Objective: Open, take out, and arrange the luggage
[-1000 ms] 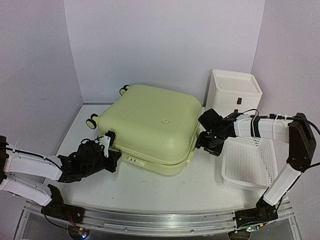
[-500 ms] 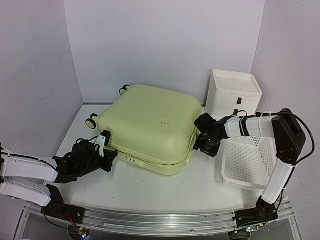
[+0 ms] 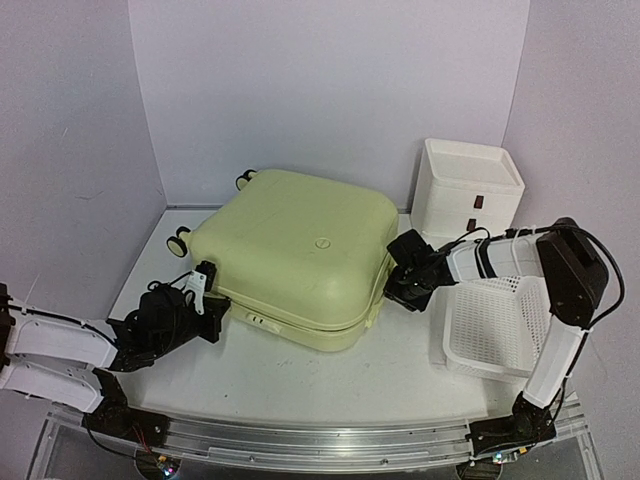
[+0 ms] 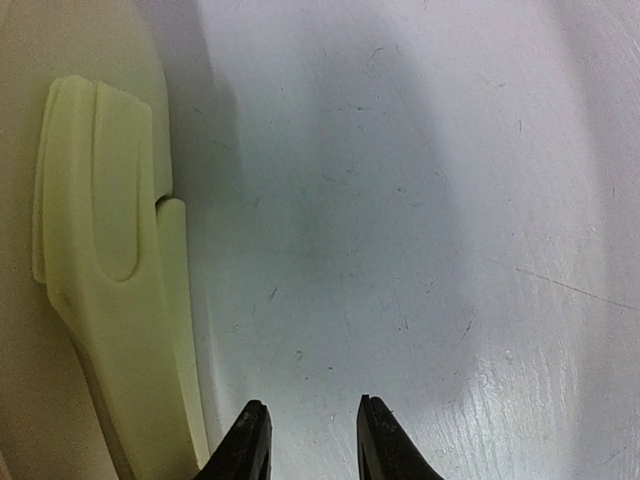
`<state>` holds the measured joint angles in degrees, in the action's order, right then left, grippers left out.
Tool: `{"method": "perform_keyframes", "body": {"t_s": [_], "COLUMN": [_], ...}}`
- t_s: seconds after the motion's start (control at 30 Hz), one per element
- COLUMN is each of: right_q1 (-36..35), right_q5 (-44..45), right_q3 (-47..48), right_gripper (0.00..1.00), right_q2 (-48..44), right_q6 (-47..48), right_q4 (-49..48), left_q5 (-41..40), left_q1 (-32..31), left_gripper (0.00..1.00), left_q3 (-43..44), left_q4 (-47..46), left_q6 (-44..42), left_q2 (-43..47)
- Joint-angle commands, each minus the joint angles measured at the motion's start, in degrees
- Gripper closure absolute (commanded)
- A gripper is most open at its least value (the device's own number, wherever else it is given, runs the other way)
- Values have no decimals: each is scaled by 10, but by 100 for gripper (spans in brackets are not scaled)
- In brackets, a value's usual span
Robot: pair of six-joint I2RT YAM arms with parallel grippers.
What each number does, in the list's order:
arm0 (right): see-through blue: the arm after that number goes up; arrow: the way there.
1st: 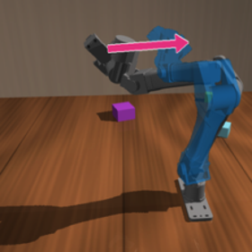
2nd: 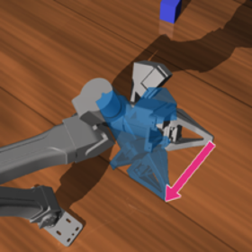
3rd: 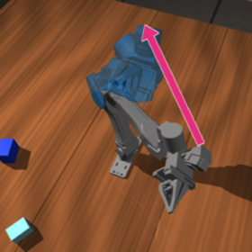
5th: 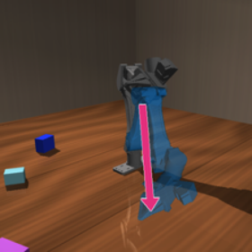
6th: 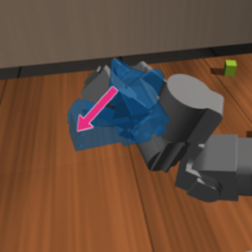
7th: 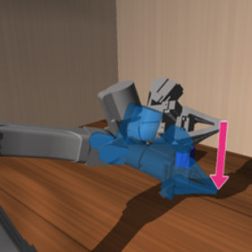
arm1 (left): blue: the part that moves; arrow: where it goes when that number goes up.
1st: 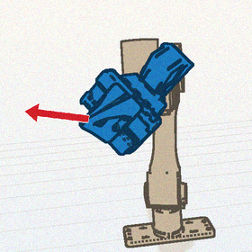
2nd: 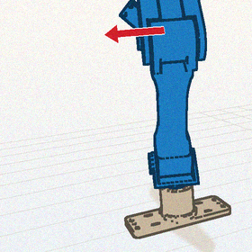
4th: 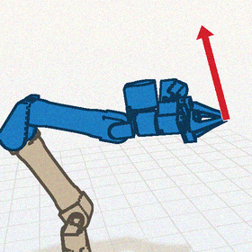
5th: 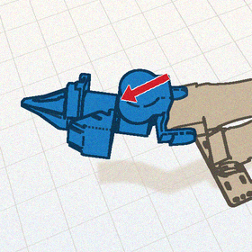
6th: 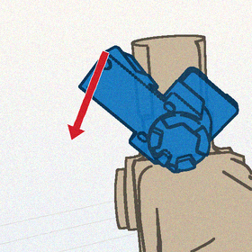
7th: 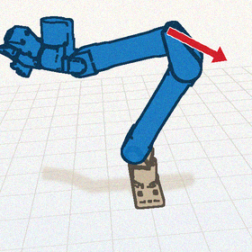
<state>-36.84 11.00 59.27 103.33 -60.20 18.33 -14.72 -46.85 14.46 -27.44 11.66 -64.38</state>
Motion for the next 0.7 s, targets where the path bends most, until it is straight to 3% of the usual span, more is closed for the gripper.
{"method": "perform_keyframes", "body": {"t_s": [0.0,0.17,0.4,0.57,0.67], "right_q1": [-2,0,2,2,0], "right_q5": [14,-37,-127,-200,-218], "right_q3": [-7,-9,6,8,12], "right_gripper": [69,63,33,30,30], "right_q2": [-2,-58,-129,-141,-139], "right_q6": [-17,42,149,163,171], "right_q4": [-51,-22,32,37,45], "left_q5": [-35,25,140,203,178], "left_q1": [13,14,14,14,14], "left_gripper": [100,100,100,100,94], "left_q3": [8,4,29,49,46], "left_q4": [-62,-30,118,164,165], "left_q6": [-12,-15,6,30,37], "left_q2": [4,38,90,86,81]}}
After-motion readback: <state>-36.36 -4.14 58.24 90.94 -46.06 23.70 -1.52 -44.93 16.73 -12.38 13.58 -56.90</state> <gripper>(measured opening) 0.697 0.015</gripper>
